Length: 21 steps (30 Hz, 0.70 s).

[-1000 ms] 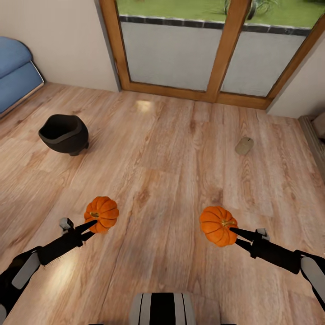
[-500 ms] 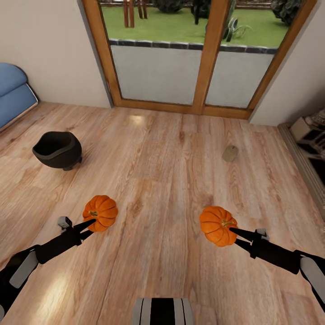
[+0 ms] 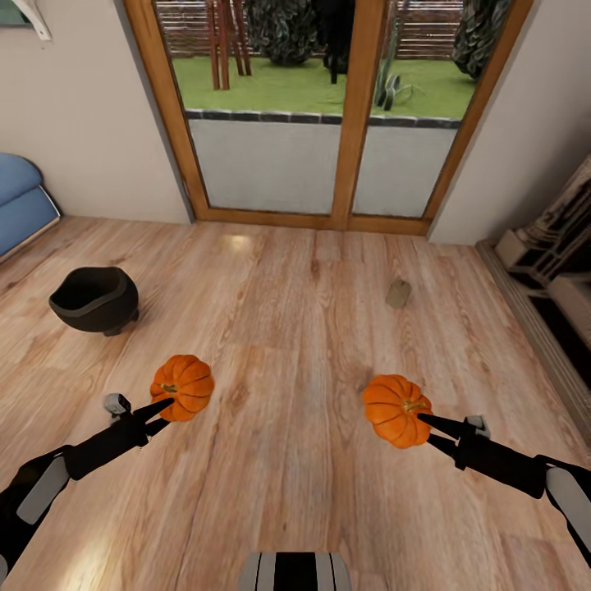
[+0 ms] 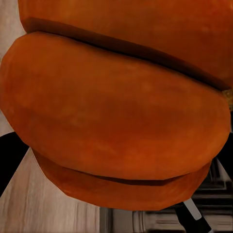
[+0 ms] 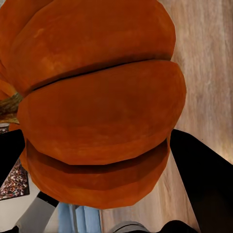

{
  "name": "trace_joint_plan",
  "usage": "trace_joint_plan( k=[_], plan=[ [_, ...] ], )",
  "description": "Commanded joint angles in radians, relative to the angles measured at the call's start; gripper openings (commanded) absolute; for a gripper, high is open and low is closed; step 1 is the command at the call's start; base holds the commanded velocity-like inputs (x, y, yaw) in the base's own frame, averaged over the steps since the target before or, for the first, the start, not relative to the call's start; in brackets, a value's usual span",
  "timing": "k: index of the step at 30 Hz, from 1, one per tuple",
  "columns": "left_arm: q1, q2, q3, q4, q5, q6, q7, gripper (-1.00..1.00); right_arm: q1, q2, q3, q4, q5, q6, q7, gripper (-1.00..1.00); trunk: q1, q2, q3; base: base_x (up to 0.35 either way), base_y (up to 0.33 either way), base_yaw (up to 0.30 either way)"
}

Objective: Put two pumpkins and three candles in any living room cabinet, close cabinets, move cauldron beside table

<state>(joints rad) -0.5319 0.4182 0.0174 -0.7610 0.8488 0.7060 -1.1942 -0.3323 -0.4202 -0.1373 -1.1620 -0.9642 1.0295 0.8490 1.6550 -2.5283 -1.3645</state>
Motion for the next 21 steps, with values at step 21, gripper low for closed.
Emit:
trace_joint_plan(
  k=[21],
  plan=[
    [0.001, 0.001, 0.001, 0.002, -0.001, 0.033, -0.057, -1.0, -0.001, 0.0, -0.001, 0.013, 0.004, -0.02, 0.004, -1.0, -0.01, 0.005, 0.112, 0.0, 0.0, -0.115]
  ],
)
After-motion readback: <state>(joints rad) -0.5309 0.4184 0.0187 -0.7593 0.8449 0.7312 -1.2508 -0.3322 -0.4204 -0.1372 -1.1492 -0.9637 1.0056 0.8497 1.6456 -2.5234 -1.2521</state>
